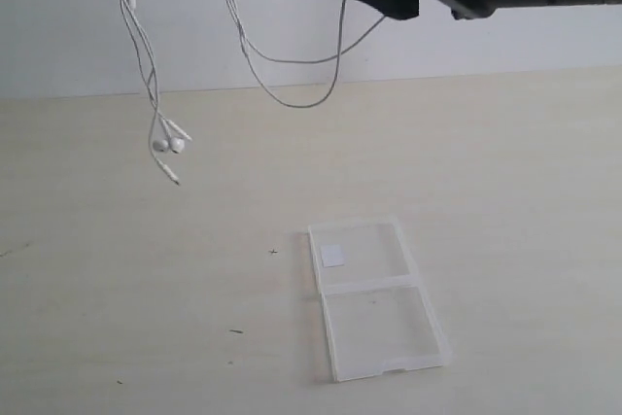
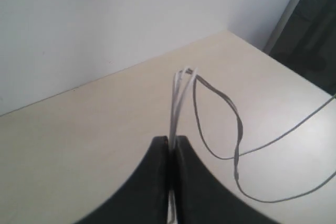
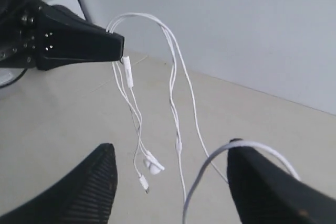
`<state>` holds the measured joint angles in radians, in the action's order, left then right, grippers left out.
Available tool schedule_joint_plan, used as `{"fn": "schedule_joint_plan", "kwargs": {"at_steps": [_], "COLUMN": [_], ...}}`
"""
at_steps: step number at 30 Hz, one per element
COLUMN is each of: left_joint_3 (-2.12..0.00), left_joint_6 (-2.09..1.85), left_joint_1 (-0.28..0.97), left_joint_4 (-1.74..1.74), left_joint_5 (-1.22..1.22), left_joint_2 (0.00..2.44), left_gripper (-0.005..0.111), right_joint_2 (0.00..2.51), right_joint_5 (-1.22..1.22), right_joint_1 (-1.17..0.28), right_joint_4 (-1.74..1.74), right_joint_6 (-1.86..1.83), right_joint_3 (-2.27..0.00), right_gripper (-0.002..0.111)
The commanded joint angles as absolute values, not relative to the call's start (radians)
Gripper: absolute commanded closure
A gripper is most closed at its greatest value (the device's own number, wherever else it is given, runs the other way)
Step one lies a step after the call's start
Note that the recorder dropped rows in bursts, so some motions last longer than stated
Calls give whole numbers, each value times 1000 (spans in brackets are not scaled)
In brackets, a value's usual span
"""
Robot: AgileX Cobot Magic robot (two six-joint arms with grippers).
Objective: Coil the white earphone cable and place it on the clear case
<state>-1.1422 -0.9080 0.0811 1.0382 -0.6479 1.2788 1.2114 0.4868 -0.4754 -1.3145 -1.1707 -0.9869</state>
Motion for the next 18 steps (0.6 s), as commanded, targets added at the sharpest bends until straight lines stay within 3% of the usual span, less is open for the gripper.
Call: {"fn": "schedule_joint_plan", "kwargs": {"at_steps": [1,14,18], "left_joint_3": [-1143,-1143,-1143], "left_joint_6": [-913,-913,-913], "left_joint_1": [79,79,79], "left_joint_4": [1122,1312,1312], "left_joint_5": [-608,-581,-551], "left_joint_2": [1281,1306,1322], "left_gripper": [107,107,107], "right_joint_2": [1173,1105,1013], "right_joint_5": [448,379,361], "right_joint_1": [-477,-477,-477], "right_joint_4": [-1330,-1387,-1054], "right_joint_6": [-1105,-1046,-855], "right_joint_3": [-986,-986,-986], "right_gripper": [48,48,44]}}
